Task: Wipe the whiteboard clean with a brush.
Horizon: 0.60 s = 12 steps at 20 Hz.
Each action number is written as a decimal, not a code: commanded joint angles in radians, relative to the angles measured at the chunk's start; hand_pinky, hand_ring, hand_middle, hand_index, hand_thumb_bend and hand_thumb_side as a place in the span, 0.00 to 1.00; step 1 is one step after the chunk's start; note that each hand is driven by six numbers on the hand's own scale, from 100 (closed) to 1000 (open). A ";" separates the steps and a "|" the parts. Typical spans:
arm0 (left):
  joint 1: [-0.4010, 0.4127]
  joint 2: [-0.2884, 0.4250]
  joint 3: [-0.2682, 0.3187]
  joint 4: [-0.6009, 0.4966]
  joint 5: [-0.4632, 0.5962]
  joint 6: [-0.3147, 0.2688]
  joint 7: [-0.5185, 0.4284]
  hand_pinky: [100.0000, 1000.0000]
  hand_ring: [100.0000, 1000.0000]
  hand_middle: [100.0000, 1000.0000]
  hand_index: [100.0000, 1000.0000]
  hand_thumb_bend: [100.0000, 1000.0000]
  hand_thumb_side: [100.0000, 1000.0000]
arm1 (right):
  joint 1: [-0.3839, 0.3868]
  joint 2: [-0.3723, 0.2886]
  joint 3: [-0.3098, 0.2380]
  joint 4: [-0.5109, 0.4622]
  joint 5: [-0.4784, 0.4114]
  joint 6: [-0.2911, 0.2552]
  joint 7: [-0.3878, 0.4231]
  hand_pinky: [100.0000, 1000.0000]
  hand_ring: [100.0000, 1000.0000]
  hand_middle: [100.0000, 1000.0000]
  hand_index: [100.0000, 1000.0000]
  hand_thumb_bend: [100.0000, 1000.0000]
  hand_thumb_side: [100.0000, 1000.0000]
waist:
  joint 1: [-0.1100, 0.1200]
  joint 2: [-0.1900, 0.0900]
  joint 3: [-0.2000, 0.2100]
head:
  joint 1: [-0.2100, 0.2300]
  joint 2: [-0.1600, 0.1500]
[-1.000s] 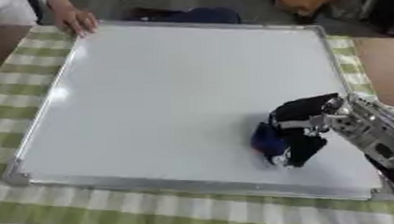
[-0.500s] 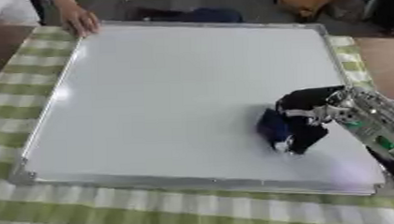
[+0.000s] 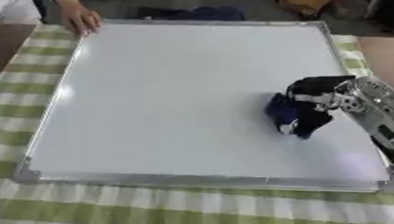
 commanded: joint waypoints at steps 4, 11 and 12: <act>-0.010 0.017 0.003 -0.019 -0.002 -0.001 -0.005 0.59 0.77 0.76 0.65 0.06 1.00 | -0.001 -0.014 -0.017 0.093 0.045 0.017 -0.015 0.55 0.70 0.44 0.64 0.00 0.62 | 0.006 -0.007 -0.002 | 0.002 -0.009; -0.009 0.017 0.003 -0.019 -0.002 0.000 -0.006 0.59 0.77 0.76 0.65 0.06 1.00 | -0.014 -0.007 -0.055 0.156 0.070 0.048 -0.049 0.54 0.69 0.43 0.64 0.00 0.62 | 0.007 -0.005 -0.005 | 0.003 -0.008; -0.009 0.017 0.003 -0.019 -0.003 0.001 -0.006 0.59 0.77 0.76 0.65 0.06 1.00 | -0.015 -0.007 -0.059 0.159 0.069 0.051 -0.053 0.54 0.69 0.43 0.64 0.00 0.62 | 0.008 -0.005 -0.006 | 0.003 -0.008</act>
